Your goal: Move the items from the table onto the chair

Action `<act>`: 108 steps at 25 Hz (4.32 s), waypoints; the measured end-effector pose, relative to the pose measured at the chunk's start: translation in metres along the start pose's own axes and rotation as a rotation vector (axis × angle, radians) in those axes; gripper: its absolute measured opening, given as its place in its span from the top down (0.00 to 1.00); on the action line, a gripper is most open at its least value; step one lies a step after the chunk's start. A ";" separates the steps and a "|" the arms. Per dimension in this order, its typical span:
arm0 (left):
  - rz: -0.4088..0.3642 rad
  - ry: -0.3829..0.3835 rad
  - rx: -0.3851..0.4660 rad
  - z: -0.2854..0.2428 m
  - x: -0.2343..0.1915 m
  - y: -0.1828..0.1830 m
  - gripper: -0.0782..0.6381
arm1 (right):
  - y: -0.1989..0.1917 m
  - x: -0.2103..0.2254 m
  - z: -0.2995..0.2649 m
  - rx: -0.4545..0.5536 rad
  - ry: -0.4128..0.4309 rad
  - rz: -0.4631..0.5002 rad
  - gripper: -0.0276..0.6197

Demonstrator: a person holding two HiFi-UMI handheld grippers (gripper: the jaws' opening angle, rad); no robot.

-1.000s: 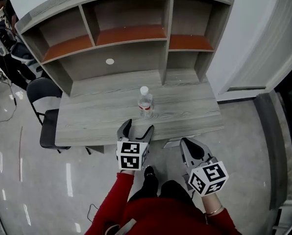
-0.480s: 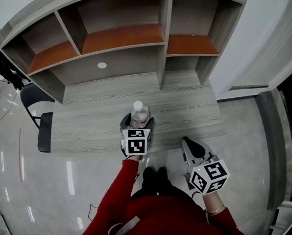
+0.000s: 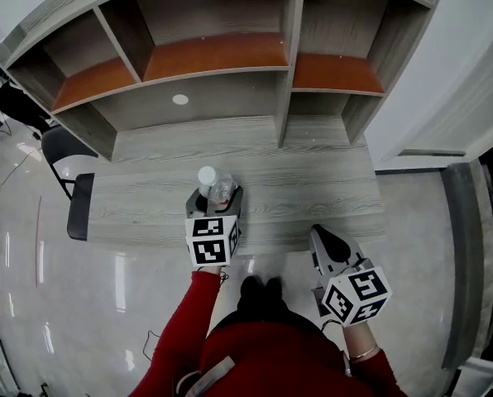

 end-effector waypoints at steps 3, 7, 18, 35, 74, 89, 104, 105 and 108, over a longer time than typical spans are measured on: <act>0.028 0.055 0.061 0.037 -0.027 0.023 0.47 | 0.006 -0.012 -0.015 0.009 0.077 0.021 0.94; 0.104 0.198 0.119 0.106 -0.091 0.030 0.47 | 0.011 -0.060 -0.053 0.004 0.272 0.080 0.94; 0.290 0.534 0.156 0.268 -0.319 -0.022 0.47 | 0.022 -0.278 -0.166 -0.057 0.618 0.244 0.94; 0.319 0.519 0.168 0.365 -0.512 -0.091 0.47 | -0.026 -0.571 -0.278 -0.099 0.741 0.375 0.94; 0.004 -0.046 -0.128 0.175 -0.755 -0.105 0.47 | -0.051 -0.666 -0.493 -0.102 0.082 0.105 0.94; -0.013 0.020 -0.148 0.034 -0.783 -0.234 0.47 | -0.187 -0.622 -0.568 -0.185 0.074 -0.001 0.94; 0.003 0.045 -0.227 0.019 -0.790 -0.269 0.38 | -0.195 -0.634 -0.580 -0.215 0.105 0.006 0.94; 0.021 0.048 -0.220 0.025 -0.790 -0.263 0.38 | -0.192 -0.635 -0.579 -0.215 0.102 0.007 0.94; 0.070 0.055 -0.185 0.049 -0.792 -0.246 0.38 | -0.181 -0.638 -0.576 -0.205 0.087 0.015 0.94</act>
Point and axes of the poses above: the fingertips, and each gripper's own axes: z backward along the fingers, x to its right, y out of its top, the point moved 1 cm from there along z, backward along the fingers, and after that the axes turned 6 degrees about z, right-handed, at the moved point
